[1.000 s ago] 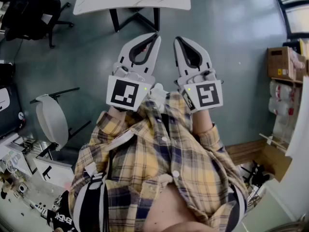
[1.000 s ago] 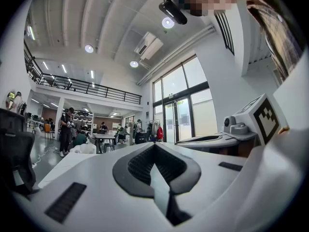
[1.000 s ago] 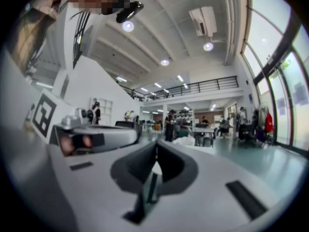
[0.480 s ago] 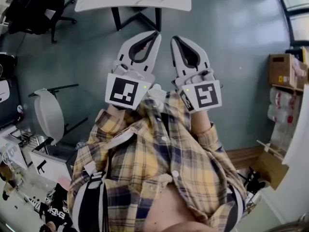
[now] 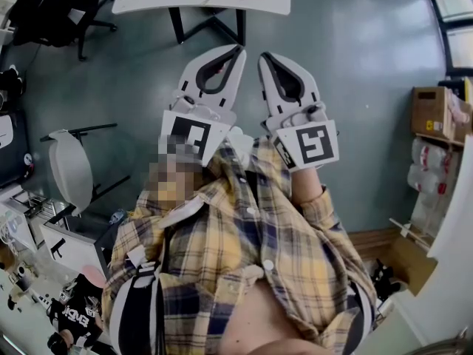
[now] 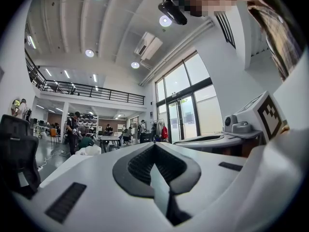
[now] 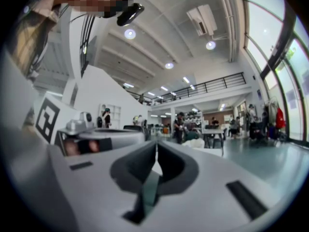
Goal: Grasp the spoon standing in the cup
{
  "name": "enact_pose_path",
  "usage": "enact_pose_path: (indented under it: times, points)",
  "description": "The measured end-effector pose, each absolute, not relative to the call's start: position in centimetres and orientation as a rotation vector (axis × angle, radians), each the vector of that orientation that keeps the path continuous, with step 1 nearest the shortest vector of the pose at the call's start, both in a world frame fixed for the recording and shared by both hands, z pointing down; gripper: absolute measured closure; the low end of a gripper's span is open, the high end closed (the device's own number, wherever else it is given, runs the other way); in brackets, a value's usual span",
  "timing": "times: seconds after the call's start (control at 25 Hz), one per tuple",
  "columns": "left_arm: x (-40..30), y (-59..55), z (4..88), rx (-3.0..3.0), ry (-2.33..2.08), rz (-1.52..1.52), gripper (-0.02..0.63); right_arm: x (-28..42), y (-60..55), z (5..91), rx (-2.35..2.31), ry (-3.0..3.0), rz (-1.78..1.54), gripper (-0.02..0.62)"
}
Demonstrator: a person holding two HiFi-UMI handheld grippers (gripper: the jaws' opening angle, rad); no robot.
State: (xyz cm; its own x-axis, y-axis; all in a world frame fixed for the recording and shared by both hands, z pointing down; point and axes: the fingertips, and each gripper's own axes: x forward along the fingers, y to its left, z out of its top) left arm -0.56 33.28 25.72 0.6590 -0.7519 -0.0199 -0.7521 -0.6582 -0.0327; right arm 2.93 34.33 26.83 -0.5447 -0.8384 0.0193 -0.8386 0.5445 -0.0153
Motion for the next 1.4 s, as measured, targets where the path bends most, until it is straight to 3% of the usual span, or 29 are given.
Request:
enact_pose_path:
  times: [1.4]
  points:
    - [-4.9, 5.5, 26.9, -2.925, 1.145, -0.032, 0.592, -0.1, 7.0, 27.2, 1.639, -2.627, 0.08, 0.561]
